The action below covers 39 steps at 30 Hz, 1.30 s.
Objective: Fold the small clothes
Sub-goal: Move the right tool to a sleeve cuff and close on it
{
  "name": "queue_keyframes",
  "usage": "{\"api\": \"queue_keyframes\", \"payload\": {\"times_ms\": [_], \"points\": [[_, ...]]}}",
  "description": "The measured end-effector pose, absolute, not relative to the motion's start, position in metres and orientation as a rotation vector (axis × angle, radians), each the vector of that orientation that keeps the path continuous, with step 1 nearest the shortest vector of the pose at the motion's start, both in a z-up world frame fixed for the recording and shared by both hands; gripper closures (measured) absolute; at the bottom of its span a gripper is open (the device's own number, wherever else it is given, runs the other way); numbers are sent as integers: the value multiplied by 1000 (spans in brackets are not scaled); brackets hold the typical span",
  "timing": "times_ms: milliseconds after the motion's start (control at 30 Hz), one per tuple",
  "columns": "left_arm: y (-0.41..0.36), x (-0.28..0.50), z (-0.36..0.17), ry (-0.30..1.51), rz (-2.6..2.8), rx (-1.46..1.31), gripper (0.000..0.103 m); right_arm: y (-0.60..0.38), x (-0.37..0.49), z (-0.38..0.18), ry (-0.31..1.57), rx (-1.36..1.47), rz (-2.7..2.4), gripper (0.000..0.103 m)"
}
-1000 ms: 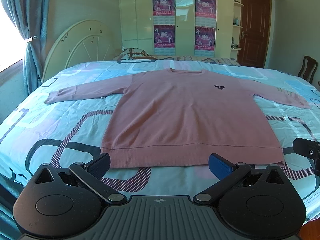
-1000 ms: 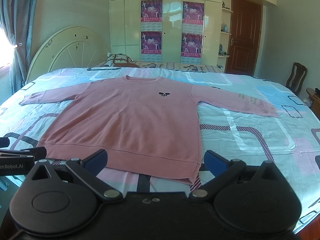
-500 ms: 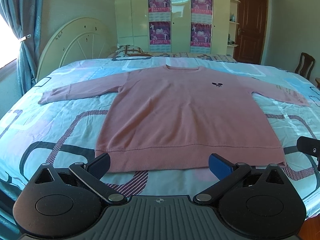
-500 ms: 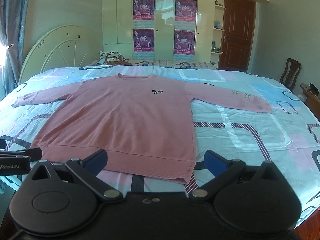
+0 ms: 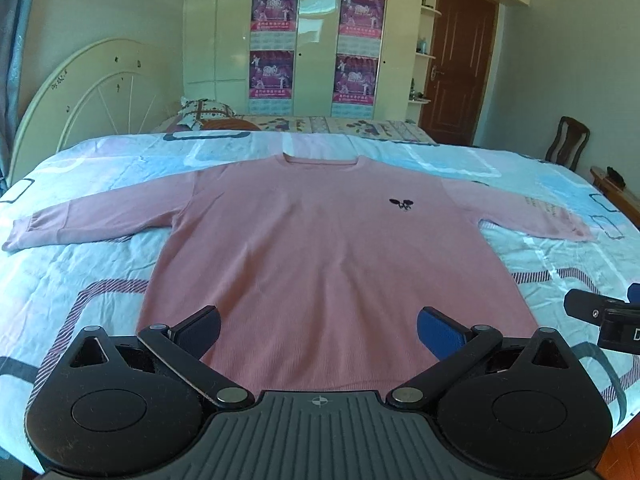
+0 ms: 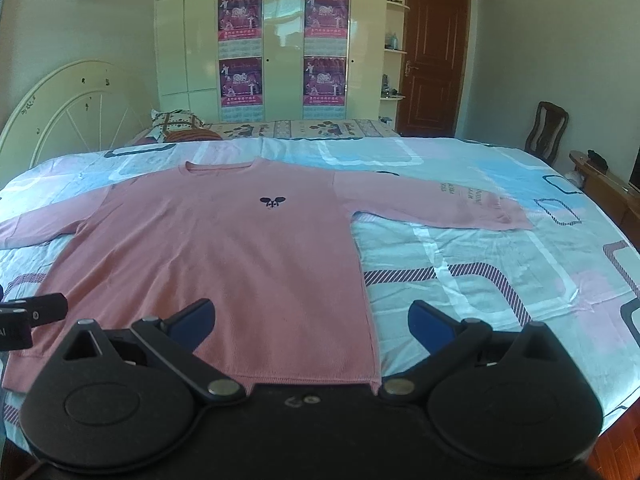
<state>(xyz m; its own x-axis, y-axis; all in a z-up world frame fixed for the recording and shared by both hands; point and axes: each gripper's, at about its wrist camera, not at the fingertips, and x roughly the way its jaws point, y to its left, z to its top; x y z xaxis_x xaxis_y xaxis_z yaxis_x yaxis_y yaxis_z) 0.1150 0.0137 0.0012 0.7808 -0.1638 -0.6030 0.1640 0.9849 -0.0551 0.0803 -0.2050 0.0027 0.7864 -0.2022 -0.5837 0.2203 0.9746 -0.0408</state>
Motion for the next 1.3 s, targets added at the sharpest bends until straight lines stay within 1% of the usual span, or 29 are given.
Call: {"api": "queue_keyframes", "payload": {"times_ms": [100, 267, 467, 567, 767, 967, 1000, 1033, 1067, 1100, 1167, 1200, 1233, 1300], "points": [[15, 135, 5, 639, -192, -5, 0, -208, 96, 5, 616, 30, -261, 0], [13, 169, -3, 686, -233, -29, 0, -215, 118, 6, 614, 24, -313, 0], [-17, 193, -13, 688, -197, 46, 0, -239, 138, 6, 619, 1, -359, 0], [-32, 205, -15, 687, -199, 32, 0, -261, 151, 2, 629, 11, -370, 0], [-75, 241, -14, 666, -114, 38, 0, -328, 189, -9, 621, 28, -391, 0], [-132, 290, -20, 720, -96, 47, 0, -441, 235, -21, 583, 175, -433, 1], [-144, 297, -23, 730, -98, 53, 0, -458, 241, -25, 585, 193, -448, 4], [-157, 304, -26, 742, -101, 66, 0, -475, 247, -30, 586, 208, -463, 11], [-168, 309, -28, 753, -104, 79, 0, -492, 251, -36, 587, 225, -478, 15], [-179, 313, -30, 760, -107, 91, 0, -507, 255, -42, 592, 244, -494, 22], [-196, 320, -34, 775, -116, 101, 0, -533, 262, -55, 611, 293, -519, 27], [-203, 322, -36, 784, -122, 102, 0, -546, 264, -61, 619, 319, -528, 34], [-208, 325, -39, 795, -128, 105, 0, -558, 265, -67, 623, 348, -543, 43], [-217, 331, -43, 820, -134, 119, 0, -579, 267, -76, 630, 409, -568, 53]]}}
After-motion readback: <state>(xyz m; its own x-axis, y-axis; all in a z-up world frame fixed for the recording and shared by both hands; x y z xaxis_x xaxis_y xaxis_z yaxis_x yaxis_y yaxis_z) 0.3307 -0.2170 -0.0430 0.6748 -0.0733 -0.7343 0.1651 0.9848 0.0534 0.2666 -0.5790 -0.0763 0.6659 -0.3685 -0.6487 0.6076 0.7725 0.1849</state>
